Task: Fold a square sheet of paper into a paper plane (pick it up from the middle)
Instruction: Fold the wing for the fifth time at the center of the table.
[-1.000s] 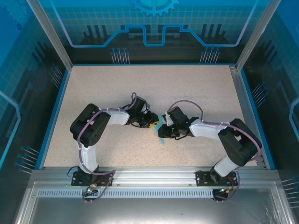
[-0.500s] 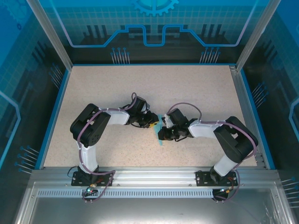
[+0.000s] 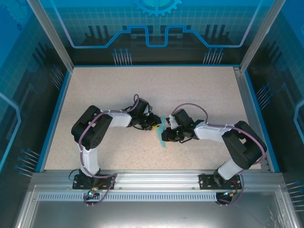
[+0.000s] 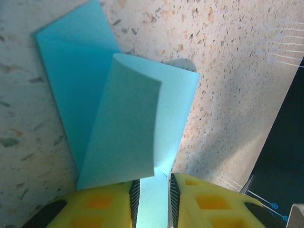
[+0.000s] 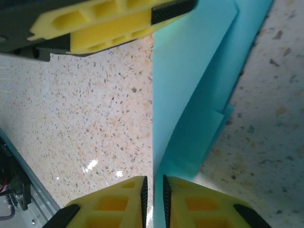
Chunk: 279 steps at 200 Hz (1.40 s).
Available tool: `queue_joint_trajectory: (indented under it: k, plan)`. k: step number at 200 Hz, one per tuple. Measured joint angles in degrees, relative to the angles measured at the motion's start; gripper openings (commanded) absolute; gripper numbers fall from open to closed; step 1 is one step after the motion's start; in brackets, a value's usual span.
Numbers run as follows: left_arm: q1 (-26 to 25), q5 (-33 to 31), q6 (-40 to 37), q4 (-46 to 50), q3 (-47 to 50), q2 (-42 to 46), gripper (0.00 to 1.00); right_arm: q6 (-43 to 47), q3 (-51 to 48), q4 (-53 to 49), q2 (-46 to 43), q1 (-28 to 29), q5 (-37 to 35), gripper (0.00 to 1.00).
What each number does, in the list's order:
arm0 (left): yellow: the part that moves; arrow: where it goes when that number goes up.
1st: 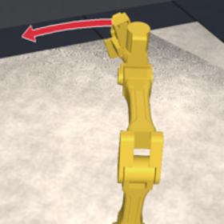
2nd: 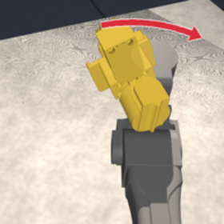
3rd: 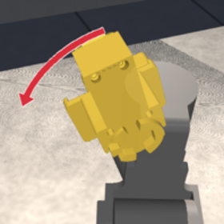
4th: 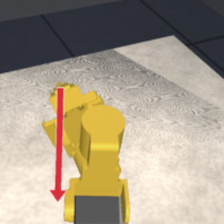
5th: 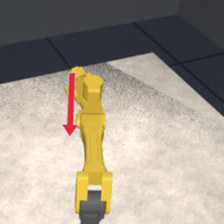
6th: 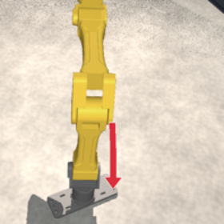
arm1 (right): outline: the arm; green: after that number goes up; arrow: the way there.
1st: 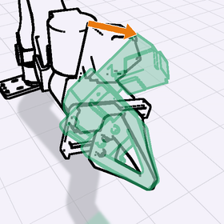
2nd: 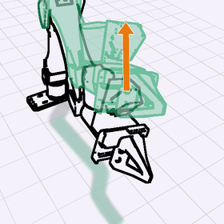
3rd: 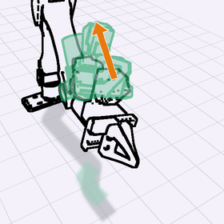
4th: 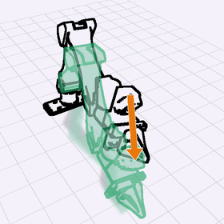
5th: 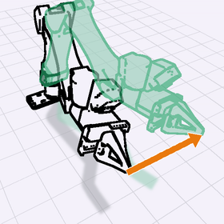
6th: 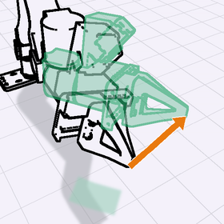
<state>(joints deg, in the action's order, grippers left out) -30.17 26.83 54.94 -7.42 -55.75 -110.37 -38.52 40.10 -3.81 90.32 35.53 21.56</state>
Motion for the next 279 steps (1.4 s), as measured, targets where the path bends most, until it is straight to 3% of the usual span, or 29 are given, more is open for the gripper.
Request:
queue_joint_trajectory:
  k: [31,139,175,212,279]
  plan:
    - [0.0,0.0,0.0,0.0,0.0,0.0,0.28,-0.6,0.0,0.7,0.7,-0.4,0.9,0.07]
    - [0.0,0.0,0.0,0.2,0.0,0.0,0.28,-0.5,0.1,3.0,3.9,-0.5,4.9,0.14]
    - [0.0,0.0,0.0,0.2,0.0,0.0,0.28,-0.5,0.1,2.4,3.9,-0.4,5.0,0.14]
    - [0.0,0.0,0.0,0.2,0.0,0.0,0.28,-0.6,0.1,2.3,3.9,-0.5,5.1,0.07]
    - [0.0,0.0,0.0,0.3,0.0,0.0,0.28,-0.5,1.1,2.6,7.4,-0.4,6.3,0.08]
